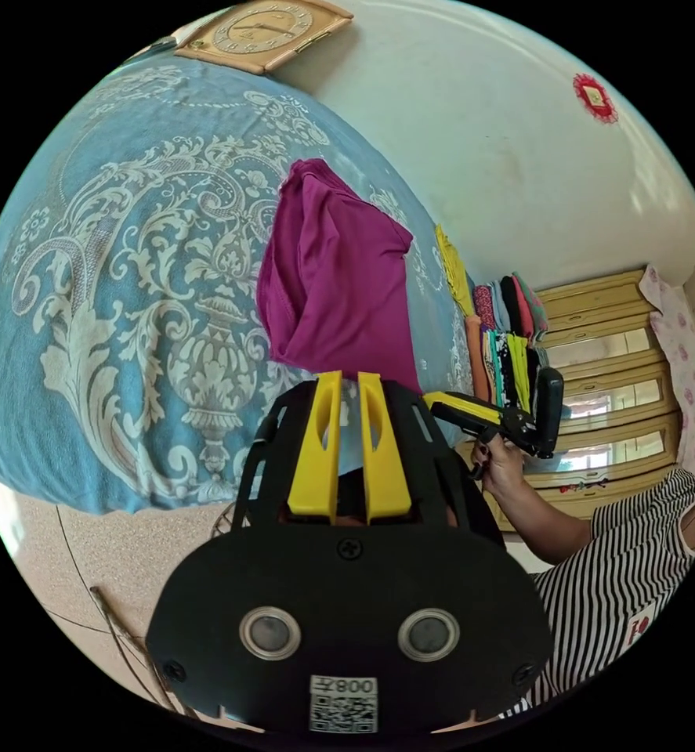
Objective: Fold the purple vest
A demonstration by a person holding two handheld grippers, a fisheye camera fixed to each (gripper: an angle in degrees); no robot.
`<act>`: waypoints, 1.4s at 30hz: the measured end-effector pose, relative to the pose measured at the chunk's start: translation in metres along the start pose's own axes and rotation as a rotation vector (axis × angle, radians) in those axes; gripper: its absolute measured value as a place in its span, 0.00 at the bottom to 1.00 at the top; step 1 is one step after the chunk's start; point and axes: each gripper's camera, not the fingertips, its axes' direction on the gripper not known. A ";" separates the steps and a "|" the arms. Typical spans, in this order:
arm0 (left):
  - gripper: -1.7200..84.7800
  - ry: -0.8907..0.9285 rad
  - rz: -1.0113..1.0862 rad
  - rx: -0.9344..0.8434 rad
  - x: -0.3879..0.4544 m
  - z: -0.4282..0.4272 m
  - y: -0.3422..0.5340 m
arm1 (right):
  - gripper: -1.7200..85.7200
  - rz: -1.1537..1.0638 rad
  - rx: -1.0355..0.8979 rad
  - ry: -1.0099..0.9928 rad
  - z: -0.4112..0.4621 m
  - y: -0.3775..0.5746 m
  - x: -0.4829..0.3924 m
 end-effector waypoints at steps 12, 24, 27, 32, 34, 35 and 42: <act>0.11 -0.106 0.510 -0.195 0.178 0.076 0.000 | 0.02 0.092 0.034 -0.190 0.033 0.020 0.056; 0.08 -0.430 0.823 -0.259 0.293 0.136 0.028 | 0.02 0.173 0.073 -0.457 0.071 0.027 0.125; 0.06 -0.470 0.829 -0.233 0.308 0.140 0.034 | 0.03 0.189 0.071 -0.500 0.085 0.029 0.142; 0.05 -0.465 0.788 -0.202 0.321 0.140 0.040 | 0.05 0.318 0.139 -0.712 0.117 0.049 0.196; 0.04 -0.453 0.772 -0.197 0.323 0.141 0.041 | 0.06 0.369 0.147 -0.827 0.136 0.054 0.211; 0.04 -0.451 0.768 -0.191 0.325 0.141 0.043 | 0.07 0.406 0.148 -0.896 0.150 0.056 0.219; 0.04 -0.470 0.783 -0.194 0.330 0.149 0.050 | 0.10 0.505 0.129 -1.101 0.213 0.050 0.240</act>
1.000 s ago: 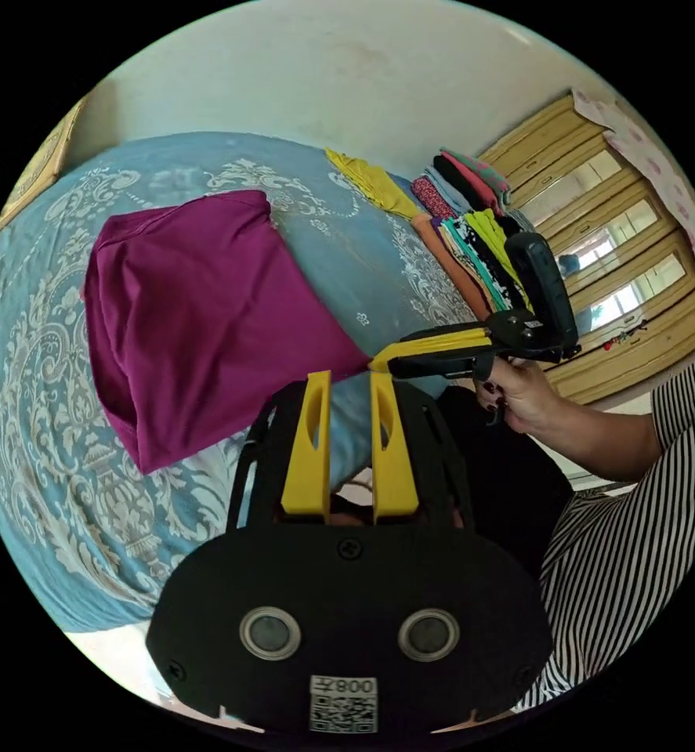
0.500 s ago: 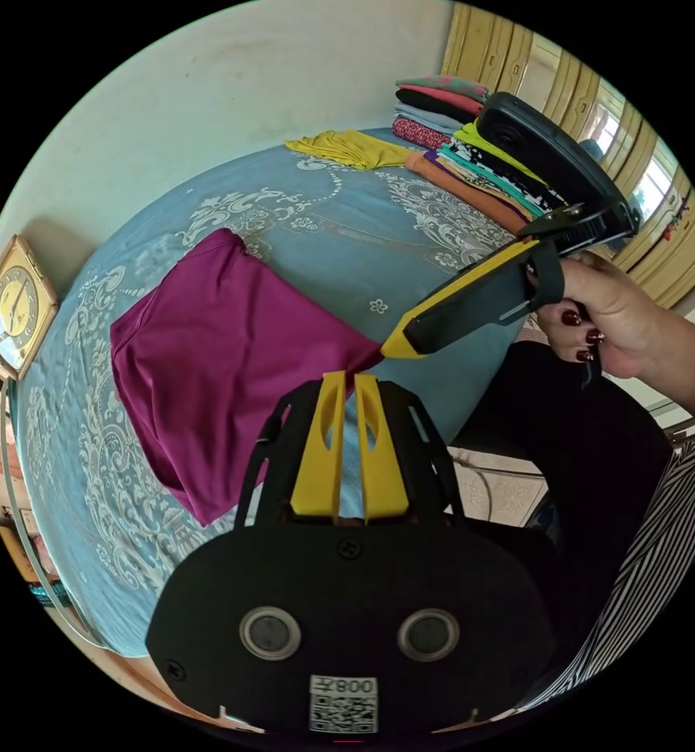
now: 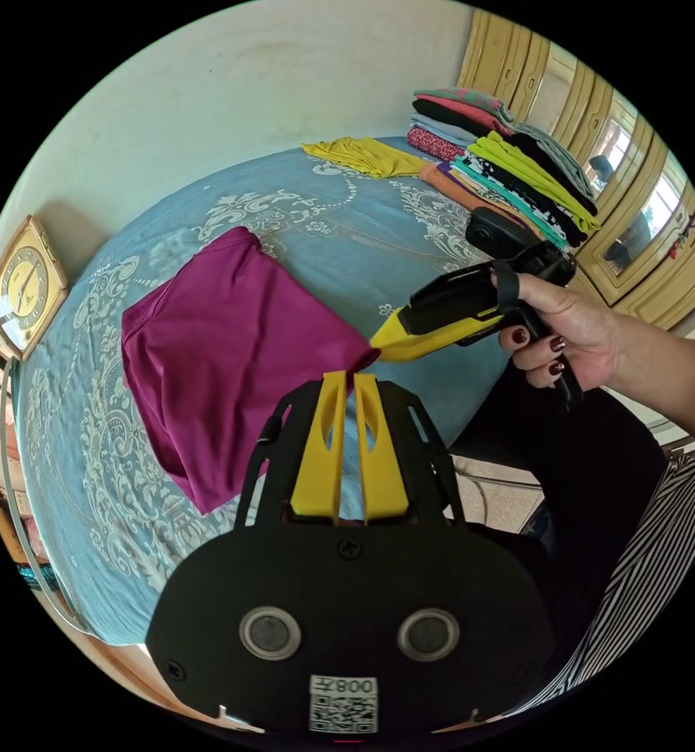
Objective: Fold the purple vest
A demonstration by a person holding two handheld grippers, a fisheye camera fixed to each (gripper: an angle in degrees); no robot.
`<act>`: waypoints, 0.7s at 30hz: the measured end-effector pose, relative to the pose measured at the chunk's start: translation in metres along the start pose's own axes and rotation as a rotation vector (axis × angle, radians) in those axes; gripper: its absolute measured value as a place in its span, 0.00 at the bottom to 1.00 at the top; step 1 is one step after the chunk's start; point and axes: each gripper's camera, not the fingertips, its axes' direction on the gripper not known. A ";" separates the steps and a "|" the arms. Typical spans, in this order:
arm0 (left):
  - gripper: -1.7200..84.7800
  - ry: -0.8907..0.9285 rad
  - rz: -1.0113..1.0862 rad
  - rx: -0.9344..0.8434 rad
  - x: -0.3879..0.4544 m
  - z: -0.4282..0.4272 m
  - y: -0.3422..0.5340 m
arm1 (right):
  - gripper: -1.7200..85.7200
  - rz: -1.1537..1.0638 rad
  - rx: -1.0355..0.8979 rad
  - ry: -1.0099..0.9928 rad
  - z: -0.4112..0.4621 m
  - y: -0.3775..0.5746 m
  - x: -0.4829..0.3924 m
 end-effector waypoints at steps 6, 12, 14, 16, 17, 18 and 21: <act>0.04 0.001 0.006 -0.004 -0.001 0.009 0.006 | 0.10 0.049 0.010 -0.058 0.006 -0.014 0.033; 0.04 0.000 0.004 -0.011 -0.011 0.022 0.019 | 0.09 0.100 0.007 -0.092 0.020 -0.026 0.061; 0.04 0.004 -0.002 -0.012 -0.018 0.028 0.026 | 0.07 0.110 0.009 -0.110 0.026 -0.030 0.070; 0.04 0.012 -0.010 -0.016 -0.025 0.033 0.032 | 0.06 0.109 0.010 -0.129 0.030 -0.032 0.075; 0.04 0.020 -0.019 -0.018 -0.031 0.037 0.037 | 0.06 0.113 0.016 -0.126 0.032 -0.034 0.078; 0.04 0.024 -0.023 -0.020 -0.034 0.038 0.039 | 0.05 0.114 0.017 -0.121 0.033 -0.034 0.079; 0.04 0.059 -0.049 -0.015 -0.053 0.045 0.052 | 0.05 0.098 0.018 -0.120 0.038 -0.036 0.081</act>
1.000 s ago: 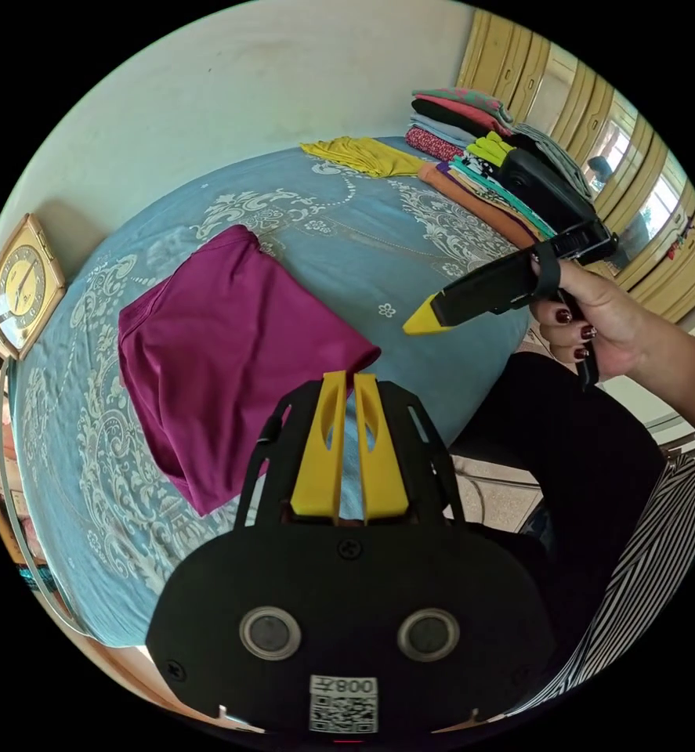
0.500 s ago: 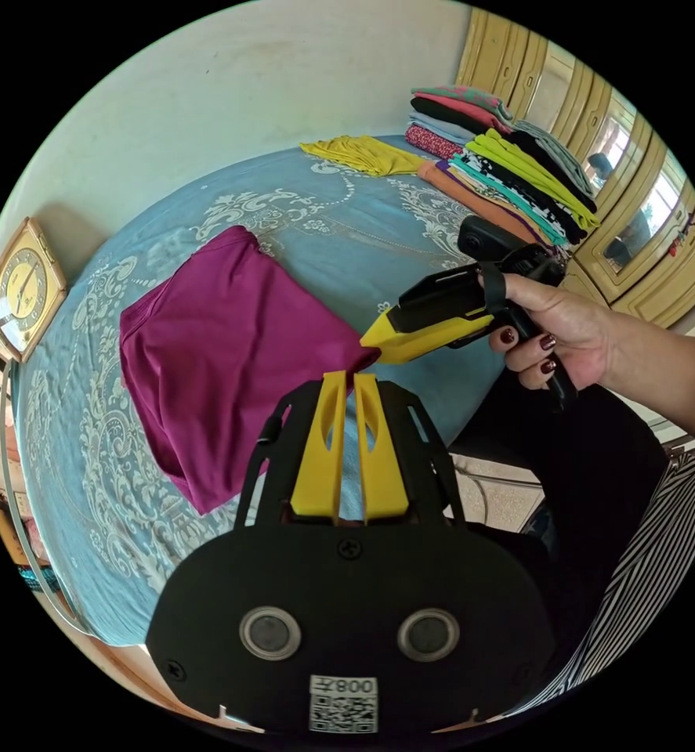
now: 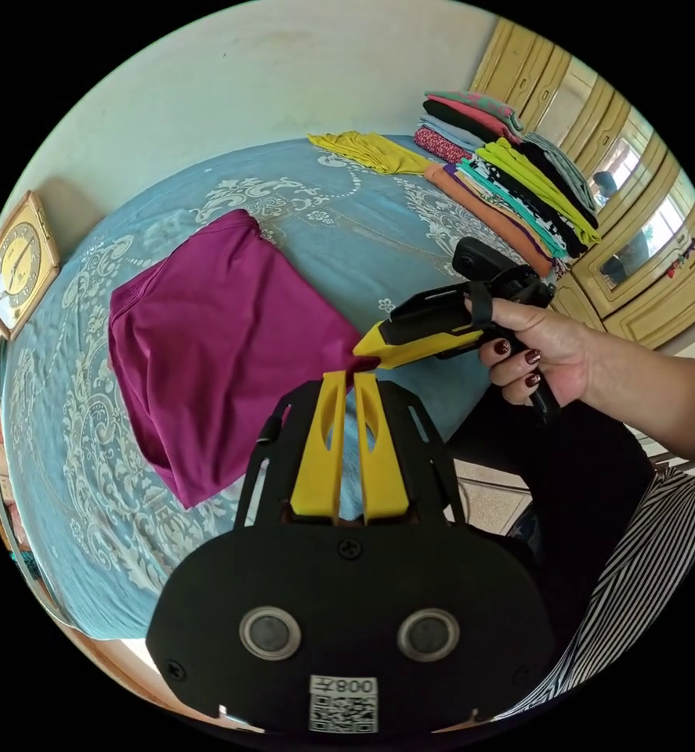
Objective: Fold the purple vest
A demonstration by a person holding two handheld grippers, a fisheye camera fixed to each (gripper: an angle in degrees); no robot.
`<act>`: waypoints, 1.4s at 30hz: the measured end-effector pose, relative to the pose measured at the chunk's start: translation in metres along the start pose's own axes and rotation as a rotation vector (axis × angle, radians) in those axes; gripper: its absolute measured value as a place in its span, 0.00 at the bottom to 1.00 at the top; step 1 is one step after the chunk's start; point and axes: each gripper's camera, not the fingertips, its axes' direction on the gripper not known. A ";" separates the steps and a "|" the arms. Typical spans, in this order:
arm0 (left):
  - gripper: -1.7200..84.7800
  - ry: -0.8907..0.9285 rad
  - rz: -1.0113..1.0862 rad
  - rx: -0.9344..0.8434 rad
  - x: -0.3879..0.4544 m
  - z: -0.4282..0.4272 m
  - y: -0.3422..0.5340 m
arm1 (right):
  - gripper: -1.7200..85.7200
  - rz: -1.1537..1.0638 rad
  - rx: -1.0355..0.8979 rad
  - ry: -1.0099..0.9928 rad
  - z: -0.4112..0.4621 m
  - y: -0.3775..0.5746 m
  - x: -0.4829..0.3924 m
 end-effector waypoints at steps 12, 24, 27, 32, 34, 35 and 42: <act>0.03 0.472 -0.568 0.125 -0.155 0.026 0.137 | 0.04 -0.038 0.006 0.001 0.015 -0.002 -0.004; 0.11 0.872 -1.079 0.367 -0.251 0.086 0.273 | 0.04 -0.131 -0.018 -0.002 0.039 -0.011 -0.048; 0.12 0.962 -1.146 0.430 -0.263 0.099 0.290 | 0.04 -0.155 -0.023 0.007 0.044 -0.014 -0.060; 0.12 1.091 -1.286 0.551 -0.279 0.121 0.321 | 0.04 -0.185 -0.026 0.004 0.051 -0.017 -0.076; 0.13 1.113 -1.319 0.570 -0.282 0.126 0.328 | 0.04 -0.191 -0.027 0.009 0.053 -0.017 -0.080; 0.13 1.131 -1.338 0.578 -0.284 0.129 0.332 | 0.04 -0.195 -0.030 0.010 0.054 -0.017 -0.081; 0.12 1.189 -1.438 0.639 -0.291 0.145 0.349 | 0.04 -0.202 -0.027 0.005 0.050 -0.010 -0.084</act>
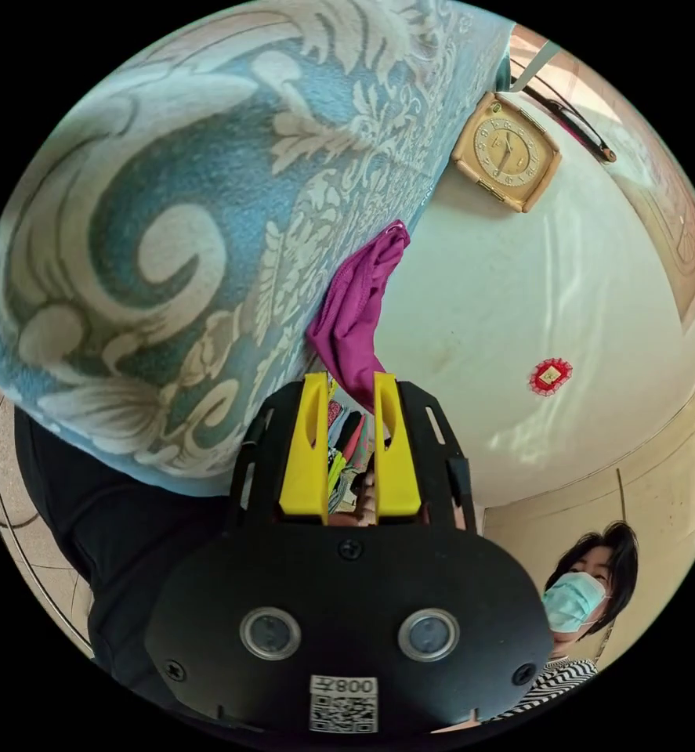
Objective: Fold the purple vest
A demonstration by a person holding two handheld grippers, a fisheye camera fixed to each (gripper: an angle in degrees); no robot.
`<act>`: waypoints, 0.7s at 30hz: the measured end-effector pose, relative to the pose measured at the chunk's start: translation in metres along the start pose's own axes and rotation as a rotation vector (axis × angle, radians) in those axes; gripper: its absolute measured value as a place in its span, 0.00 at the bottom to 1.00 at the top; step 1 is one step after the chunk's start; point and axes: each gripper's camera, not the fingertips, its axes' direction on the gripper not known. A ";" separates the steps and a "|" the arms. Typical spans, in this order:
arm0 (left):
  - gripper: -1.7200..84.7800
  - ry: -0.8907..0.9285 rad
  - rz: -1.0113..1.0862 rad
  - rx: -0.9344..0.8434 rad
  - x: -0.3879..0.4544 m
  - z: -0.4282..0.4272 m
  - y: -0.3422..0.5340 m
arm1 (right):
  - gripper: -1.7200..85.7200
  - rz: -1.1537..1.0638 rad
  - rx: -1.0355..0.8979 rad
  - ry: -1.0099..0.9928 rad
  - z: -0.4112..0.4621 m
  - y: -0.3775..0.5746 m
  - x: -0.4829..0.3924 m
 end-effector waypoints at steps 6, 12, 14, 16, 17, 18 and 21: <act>0.09 0.032 -0.023 0.056 -0.009 -0.011 -0.004 | 0.04 0.007 0.008 0.004 -0.015 0.011 0.002; 0.06 -0.012 0.038 0.068 0.001 -0.022 0.000 | 0.04 0.034 0.024 0.041 -0.045 0.034 0.012; 0.06 -0.032 0.067 0.044 0.008 -0.023 0.004 | 0.04 0.058 0.039 0.054 -0.061 0.047 0.019; 0.06 -0.049 0.089 0.023 0.014 -0.023 0.009 | 0.04 0.070 0.041 0.071 -0.073 0.060 0.023; 0.06 -0.065 0.102 0.008 0.017 -0.024 0.014 | 0.04 0.079 0.040 0.080 -0.082 0.069 0.026; 0.06 -0.072 0.108 0.000 0.019 -0.024 0.016 | 0.04 0.084 0.039 0.082 -0.086 0.074 0.027; 0.06 -0.098 0.132 -0.044 0.026 -0.025 0.032 | 0.04 0.103 0.036 0.088 -0.108 0.101 0.034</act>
